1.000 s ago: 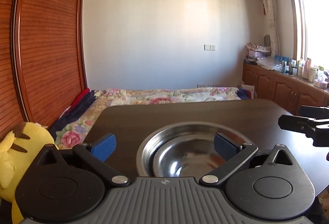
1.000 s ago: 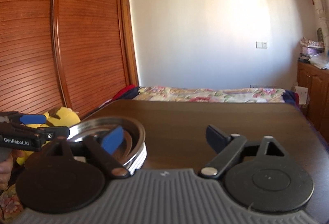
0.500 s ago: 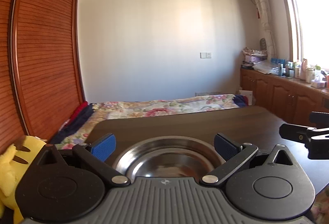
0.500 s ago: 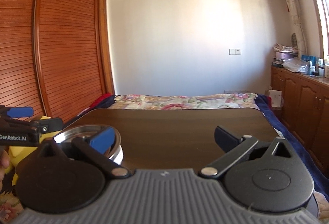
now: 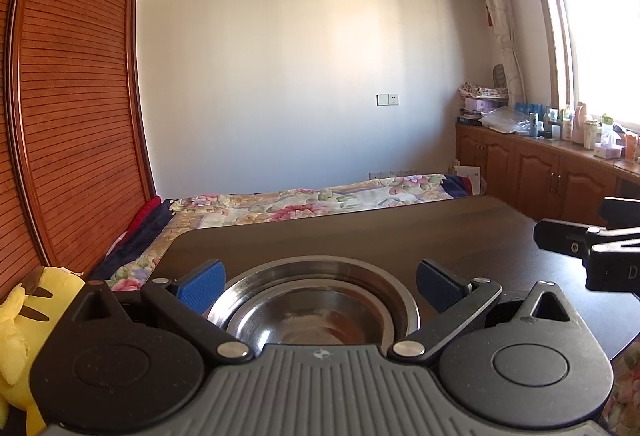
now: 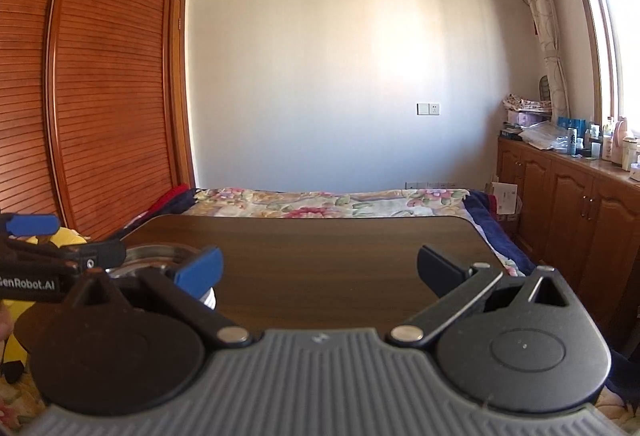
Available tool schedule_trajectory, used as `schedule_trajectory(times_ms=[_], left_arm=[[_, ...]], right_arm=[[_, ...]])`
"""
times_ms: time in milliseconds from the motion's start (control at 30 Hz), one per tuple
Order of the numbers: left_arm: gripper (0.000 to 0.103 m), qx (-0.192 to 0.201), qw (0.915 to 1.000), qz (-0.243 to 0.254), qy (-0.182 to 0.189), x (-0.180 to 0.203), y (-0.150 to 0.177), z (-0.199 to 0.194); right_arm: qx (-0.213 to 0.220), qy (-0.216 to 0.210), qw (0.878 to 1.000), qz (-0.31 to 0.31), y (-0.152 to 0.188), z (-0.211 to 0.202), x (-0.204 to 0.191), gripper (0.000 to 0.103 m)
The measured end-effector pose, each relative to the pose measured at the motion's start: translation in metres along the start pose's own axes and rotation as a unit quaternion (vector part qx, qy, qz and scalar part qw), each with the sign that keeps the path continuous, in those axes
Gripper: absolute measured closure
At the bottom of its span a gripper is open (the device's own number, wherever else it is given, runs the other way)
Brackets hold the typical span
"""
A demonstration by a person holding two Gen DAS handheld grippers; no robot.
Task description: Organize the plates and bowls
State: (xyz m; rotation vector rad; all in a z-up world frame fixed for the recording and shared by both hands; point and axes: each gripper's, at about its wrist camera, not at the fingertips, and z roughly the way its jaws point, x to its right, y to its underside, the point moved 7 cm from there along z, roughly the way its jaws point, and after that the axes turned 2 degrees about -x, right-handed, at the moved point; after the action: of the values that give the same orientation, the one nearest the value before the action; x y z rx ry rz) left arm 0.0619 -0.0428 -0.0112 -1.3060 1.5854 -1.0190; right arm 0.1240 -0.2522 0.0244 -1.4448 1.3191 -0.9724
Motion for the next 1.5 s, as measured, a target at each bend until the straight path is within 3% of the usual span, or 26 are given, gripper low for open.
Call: schedule_trajectory(times_ms=[600, 1500], left_arm=[[0.000, -0.021, 0.9996, -0.009, -0.017, -0.019, 0.024, 0.008], [0.000, -0.020, 0.9996, -0.011, -0.018, -0.022, 0.025, 0.006]], right_arm=[[-0.005, 0.017, 1.000, 0.006, 0.019, 0.003, 0.008, 0.000], [-0.010, 0.013, 1.000, 0.009, 0.018, 0.004, 0.011, 0.000]])
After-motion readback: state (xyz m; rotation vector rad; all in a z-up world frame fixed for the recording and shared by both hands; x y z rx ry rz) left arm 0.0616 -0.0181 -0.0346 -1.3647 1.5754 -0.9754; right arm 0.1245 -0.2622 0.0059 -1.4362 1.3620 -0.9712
